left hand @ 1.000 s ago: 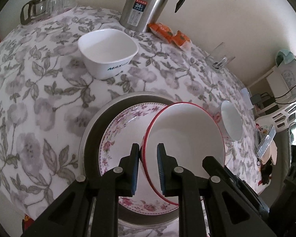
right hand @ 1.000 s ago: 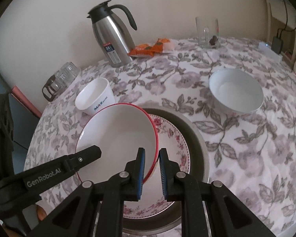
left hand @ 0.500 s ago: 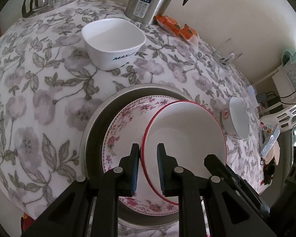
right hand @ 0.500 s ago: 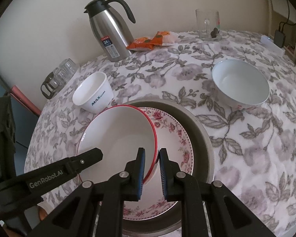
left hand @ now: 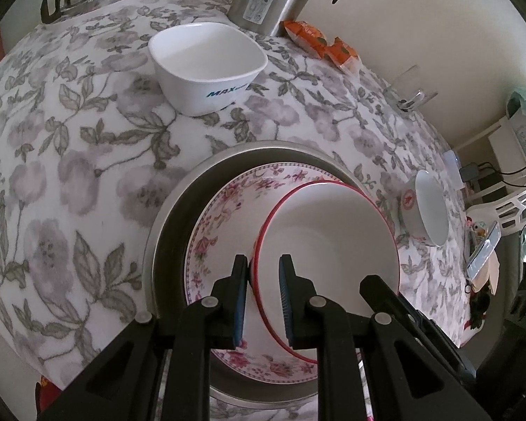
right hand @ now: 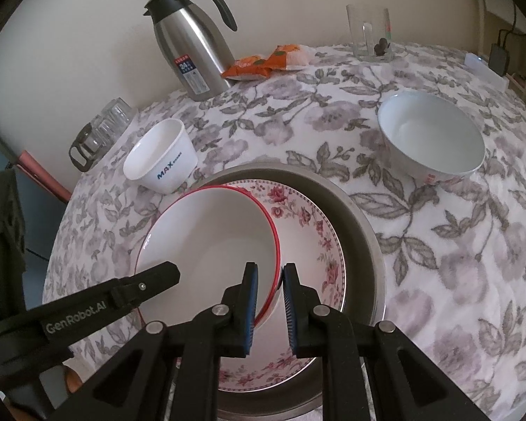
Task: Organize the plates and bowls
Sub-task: 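Lower the strawberry bowl into the tray onto the pink-rose plate, then open both grippers to release the strawberry bowl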
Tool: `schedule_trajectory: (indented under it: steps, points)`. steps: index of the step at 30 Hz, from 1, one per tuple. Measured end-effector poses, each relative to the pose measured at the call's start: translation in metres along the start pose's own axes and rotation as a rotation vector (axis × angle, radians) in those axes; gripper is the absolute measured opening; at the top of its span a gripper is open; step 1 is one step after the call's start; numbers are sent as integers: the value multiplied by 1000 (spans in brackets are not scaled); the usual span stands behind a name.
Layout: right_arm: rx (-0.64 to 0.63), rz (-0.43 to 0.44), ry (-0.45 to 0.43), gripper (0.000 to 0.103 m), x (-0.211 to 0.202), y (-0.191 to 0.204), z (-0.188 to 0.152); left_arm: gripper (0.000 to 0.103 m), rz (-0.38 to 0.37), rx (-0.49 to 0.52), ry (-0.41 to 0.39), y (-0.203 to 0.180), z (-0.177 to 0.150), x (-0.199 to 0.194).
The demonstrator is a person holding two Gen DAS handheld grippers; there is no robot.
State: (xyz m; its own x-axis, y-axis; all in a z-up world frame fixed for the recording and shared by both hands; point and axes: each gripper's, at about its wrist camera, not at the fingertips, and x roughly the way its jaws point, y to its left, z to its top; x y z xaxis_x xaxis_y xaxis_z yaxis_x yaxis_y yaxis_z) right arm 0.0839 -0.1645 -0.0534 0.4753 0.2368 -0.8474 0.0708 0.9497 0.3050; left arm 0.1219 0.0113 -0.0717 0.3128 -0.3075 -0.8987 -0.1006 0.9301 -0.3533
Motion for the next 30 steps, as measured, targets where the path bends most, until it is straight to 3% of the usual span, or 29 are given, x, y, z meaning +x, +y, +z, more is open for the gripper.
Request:
schedule_trajectory:
  steps: [20, 30]
  points:
    - [16, 18, 6, 16, 2, -3, 0, 17, -41, -53, 9, 6, 0, -1]
    - [21, 2, -5, 16, -5, -7, 2, 24, -45, -128, 10, 19, 2, -6]
